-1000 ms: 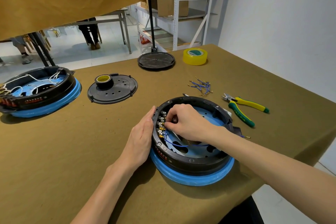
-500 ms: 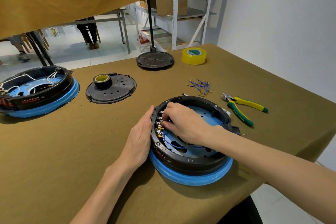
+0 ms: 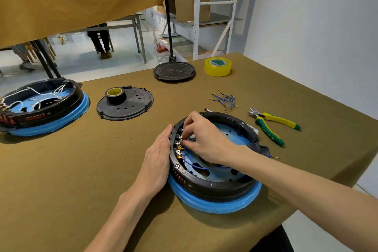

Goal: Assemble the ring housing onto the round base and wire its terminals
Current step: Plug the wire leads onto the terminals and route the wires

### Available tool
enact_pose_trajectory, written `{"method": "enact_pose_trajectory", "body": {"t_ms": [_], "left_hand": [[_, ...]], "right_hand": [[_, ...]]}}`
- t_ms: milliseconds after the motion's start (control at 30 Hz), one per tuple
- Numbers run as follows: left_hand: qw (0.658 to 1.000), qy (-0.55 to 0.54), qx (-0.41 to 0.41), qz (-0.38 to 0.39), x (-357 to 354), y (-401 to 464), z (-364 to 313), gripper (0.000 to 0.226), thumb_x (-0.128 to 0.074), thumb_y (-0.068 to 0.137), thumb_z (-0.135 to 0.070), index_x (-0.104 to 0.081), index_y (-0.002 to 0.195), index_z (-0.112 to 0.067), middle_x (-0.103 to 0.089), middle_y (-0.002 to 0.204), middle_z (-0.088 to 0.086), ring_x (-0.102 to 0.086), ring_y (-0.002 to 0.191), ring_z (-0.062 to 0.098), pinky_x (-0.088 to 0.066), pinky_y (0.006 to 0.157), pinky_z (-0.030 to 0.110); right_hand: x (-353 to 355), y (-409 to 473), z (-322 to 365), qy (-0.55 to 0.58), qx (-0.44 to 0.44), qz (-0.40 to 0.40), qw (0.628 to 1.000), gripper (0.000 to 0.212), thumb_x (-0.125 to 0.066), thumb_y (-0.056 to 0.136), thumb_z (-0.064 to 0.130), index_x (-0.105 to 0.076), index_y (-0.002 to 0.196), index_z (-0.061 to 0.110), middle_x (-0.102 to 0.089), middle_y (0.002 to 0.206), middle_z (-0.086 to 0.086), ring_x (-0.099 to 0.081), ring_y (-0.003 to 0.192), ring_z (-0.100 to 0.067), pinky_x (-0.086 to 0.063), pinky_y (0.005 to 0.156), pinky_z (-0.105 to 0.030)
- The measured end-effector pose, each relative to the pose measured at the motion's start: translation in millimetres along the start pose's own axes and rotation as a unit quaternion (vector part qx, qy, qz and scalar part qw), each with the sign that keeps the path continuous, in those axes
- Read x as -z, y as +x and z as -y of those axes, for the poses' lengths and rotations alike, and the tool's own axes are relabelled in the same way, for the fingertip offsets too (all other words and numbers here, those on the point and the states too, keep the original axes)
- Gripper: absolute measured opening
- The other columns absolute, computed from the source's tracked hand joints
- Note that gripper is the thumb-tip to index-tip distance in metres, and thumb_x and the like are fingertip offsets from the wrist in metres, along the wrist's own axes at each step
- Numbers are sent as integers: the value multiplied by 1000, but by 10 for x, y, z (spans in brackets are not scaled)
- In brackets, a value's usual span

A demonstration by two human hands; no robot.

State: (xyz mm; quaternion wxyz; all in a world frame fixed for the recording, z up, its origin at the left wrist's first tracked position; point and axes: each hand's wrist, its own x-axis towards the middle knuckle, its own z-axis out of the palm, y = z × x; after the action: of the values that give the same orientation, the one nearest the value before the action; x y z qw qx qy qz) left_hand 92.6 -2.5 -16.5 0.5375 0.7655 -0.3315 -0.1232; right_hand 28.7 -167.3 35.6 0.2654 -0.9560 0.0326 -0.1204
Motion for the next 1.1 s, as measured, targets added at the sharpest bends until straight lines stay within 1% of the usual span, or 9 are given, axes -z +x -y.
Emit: {"method": "enact_pose_trajectory", "body": {"t_ms": [100,300,500,567,700,767,900,967,1100], "left_hand": [[1000,2,2,-3,-13,2,-13,76,-16,98,-63,-32,160,-23,-42,162,-3,-36,149,7,-27,126,43],[999,-9,1,-45,-28,-15,-41,71,-23,99,-56,-43,155,-18,-48,158,-2,-41,146,7,-33,124,42],[999,-7,0,-50,-12,0,-19,63,-27,103,-49,-47,153,-17,-50,156,-2,-43,145,6,-34,123,40],[999,-7,0,-53,-7,5,-15,63,-27,103,-50,-48,153,-18,-51,155,-4,-43,144,5,-34,123,39],[999,-11,-1,-46,-25,0,1,68,-23,101,-55,-45,155,-20,-49,157,-6,-41,145,3,-32,124,39],[999,-14,-1,-43,-39,-10,9,69,-21,101,-57,-43,156,-21,-48,158,-6,-39,146,3,-30,125,40],[999,-13,1,-29,-23,-7,2,70,-20,101,-58,-42,156,-21,-47,158,-7,-38,146,3,-29,125,39],[999,-3,-3,-34,-16,-7,-5,67,-22,102,-55,-43,156,-21,-47,158,-6,-39,146,2,-30,125,34],[996,41,-28,-72,-29,-24,11,51,-29,110,-42,-48,152,-21,-48,156,-7,-40,143,-1,-26,113,4]], "right_hand": [[21,-4,-4,4,2,8,1000,9,-72,93,18,-75,87,12,-50,109,0,-53,101,-16,-50,92,-41],[82,-146,-10,18,8,-45,999,10,-75,88,17,-74,99,16,-51,105,1,-54,96,-12,-47,87,-24],[168,-173,-13,-96,103,-4,990,11,-76,90,30,-82,98,26,-53,87,11,-50,81,-10,-40,72,-29],[169,-155,3,-119,141,11,983,11,-74,92,26,-83,100,26,-51,83,13,-48,76,-8,-41,67,-29],[165,-125,7,-206,230,28,951,13,-71,90,9,-81,87,17,-62,80,0,-61,72,-19,-47,57,-33],[141,-100,27,-239,247,36,938,16,-65,92,6,-77,84,13,-62,81,-1,-61,72,-21,-48,58,-34],[144,-124,36,-252,230,57,938,23,-53,100,11,-75,96,15,-63,93,0,-62,81,-20,-52,67,-37],[152,-155,25,-254,221,60,940,26,-49,104,16,-74,106,19,-62,102,4,-63,88,-18,-52,72,-36],[161,-194,52,-273,206,77,937,27,-46,105,17,-70,112,23,-59,107,7,-62,87,-17,-52,74,-34]]}}
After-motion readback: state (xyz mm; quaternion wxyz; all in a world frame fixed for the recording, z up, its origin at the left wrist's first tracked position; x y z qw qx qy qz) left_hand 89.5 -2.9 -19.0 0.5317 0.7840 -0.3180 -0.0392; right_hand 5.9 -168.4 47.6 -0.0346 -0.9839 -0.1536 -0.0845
